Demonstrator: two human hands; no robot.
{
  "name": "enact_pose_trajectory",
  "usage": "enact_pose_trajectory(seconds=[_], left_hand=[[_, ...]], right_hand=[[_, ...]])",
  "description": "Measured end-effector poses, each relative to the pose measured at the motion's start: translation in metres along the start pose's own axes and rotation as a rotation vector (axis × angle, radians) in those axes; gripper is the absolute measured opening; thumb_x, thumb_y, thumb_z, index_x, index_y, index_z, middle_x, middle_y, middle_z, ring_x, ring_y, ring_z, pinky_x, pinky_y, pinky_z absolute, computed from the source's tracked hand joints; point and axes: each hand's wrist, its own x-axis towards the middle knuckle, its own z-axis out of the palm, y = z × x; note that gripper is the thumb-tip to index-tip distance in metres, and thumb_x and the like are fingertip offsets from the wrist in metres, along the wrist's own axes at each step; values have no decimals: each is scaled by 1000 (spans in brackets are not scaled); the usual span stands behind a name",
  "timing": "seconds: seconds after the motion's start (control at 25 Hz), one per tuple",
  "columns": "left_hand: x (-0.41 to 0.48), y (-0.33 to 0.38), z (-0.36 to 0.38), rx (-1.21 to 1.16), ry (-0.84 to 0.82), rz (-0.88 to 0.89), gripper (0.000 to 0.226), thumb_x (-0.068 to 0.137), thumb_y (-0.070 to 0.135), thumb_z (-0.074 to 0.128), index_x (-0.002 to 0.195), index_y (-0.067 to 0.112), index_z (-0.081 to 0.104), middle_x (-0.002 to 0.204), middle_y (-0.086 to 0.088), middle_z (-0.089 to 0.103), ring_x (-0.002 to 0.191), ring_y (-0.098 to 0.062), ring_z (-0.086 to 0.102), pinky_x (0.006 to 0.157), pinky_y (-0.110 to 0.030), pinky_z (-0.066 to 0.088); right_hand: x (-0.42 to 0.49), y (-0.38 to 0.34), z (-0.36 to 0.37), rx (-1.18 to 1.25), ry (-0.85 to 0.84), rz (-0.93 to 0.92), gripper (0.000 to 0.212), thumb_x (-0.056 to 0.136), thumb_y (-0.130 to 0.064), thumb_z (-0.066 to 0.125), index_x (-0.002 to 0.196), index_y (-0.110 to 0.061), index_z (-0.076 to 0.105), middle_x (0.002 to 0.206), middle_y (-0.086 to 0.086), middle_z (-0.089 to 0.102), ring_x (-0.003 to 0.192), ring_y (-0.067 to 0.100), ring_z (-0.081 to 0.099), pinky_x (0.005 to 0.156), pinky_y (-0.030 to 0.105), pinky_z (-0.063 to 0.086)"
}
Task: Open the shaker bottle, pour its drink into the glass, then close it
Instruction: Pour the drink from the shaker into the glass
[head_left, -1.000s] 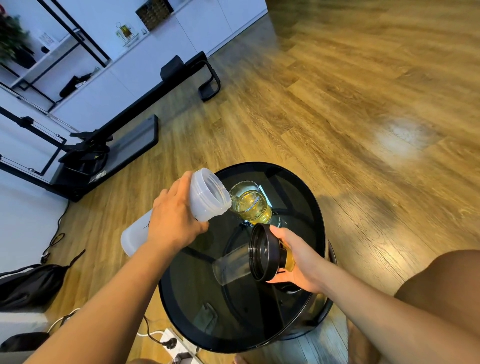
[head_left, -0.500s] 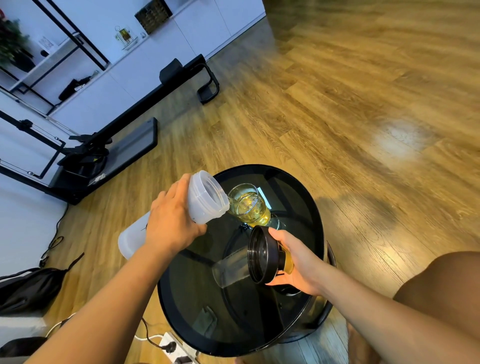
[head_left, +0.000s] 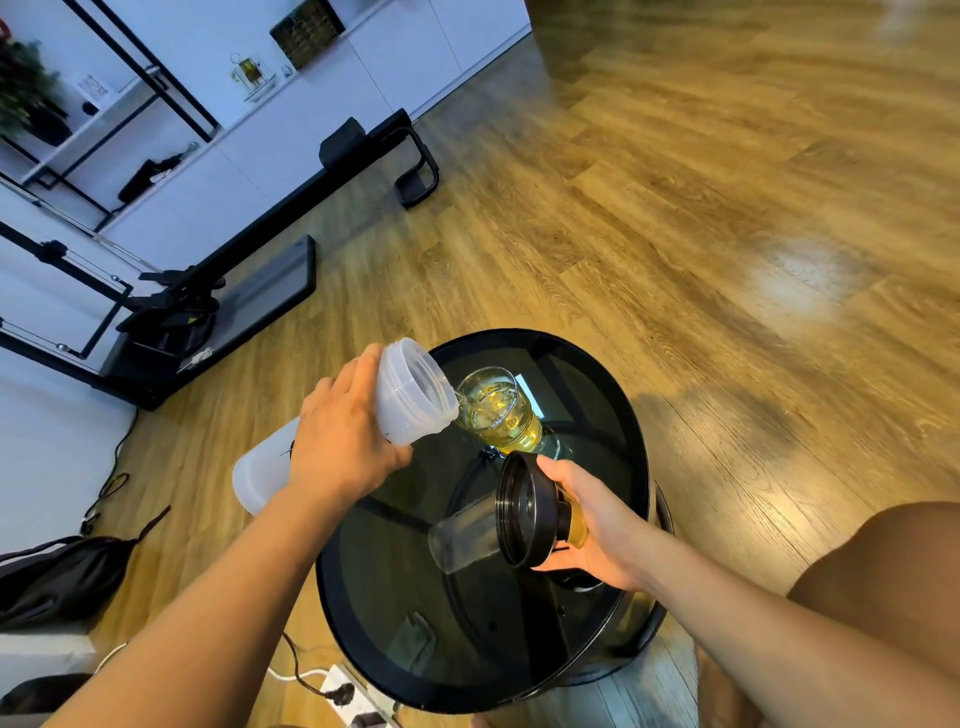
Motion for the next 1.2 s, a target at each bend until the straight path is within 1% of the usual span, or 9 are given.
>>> enact_pose_trajectory(seconds=[0.12,0.4,0.64,0.8,0.96,1.2], left_hand=[[0,0,0,5,6,6,102,58,28,95,144,24,40,123,2,58,104,-26,56,94,-53,50],[1,0,-1,31,26,22,97,58,27,93,140,23,42,119,2,59,95,-23,49,87,-46,45],[3,0,-2,46,31,32,98,58,26,92,142,21,41,122,0,60,95,-25,49,90,-46,44],[2,0,-4,52,32,43,100,59,26,93,144,21,41,125,-1,60,99,-27,52,93,-47,44],[2,0,-5,59,43,50,101,58,25,93,144,20,41,125,-2,61,98,-27,51,91,-47,44],[3,0,-8,80,54,71,102,59,24,92,146,19,40,127,-5,61,103,-32,55,95,-48,45]], right_hand=[[1,0,0,-2,0,0,66,92,-54,59,148,-22,44,149,18,48,133,43,50,106,62,47],[2,1,-1,-14,-4,-5,65,92,-54,59,147,-23,45,149,16,48,132,42,50,104,61,48],[1,1,-1,-16,-1,-10,68,90,-54,60,148,-23,44,151,16,46,134,42,49,104,61,49],[1,1,0,-24,2,-13,66,92,-54,59,148,-24,43,151,16,45,134,43,49,104,62,48],[0,0,1,-19,0,-12,66,92,-53,59,148,-23,44,152,16,45,135,42,47,105,63,47],[0,0,1,-25,2,-15,66,92,-53,59,149,-24,43,153,15,44,136,42,46,106,63,47]])
